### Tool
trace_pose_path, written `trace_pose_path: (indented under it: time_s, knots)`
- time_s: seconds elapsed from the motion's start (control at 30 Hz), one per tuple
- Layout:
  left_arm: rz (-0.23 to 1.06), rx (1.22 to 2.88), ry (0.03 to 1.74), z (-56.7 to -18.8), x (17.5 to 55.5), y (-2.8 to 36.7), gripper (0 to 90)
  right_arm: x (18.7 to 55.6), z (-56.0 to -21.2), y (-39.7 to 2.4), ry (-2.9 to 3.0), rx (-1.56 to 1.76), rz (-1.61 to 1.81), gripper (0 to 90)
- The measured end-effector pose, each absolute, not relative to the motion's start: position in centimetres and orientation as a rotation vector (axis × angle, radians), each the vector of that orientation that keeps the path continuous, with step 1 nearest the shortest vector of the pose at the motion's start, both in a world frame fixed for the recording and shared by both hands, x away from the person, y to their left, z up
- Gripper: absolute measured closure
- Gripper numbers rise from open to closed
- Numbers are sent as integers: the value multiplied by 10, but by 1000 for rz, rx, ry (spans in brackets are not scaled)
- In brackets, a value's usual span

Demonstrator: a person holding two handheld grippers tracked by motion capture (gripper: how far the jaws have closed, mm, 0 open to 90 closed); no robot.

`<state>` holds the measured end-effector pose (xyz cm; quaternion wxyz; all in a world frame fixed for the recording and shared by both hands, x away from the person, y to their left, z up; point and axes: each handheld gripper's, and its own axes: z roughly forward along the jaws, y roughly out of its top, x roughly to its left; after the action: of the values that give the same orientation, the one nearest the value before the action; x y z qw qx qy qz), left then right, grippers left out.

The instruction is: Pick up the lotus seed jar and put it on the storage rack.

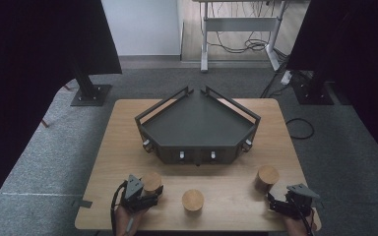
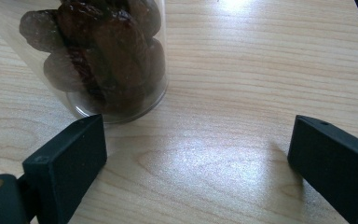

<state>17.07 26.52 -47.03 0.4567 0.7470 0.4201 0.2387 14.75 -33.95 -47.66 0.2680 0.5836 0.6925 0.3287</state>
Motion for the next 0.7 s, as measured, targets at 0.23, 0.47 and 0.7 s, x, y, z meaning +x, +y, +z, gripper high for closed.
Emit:
trace_pose_path:
  time_s: [0.23, 0.47, 0.7]
  knots:
    - [585, 1829, 1050, -470, 169, 264, 248, 147, -477, -340, 1869, 1574, 887, 36]
    - [607, 1810, 1032, -467, 164, 264, 249, 147, -477, -340, 1870, 1573, 888, 36]
    - [622, 1789, 1018, -464, 160, 265, 249, 147, -477, -340, 1870, 1573, 888, 36]
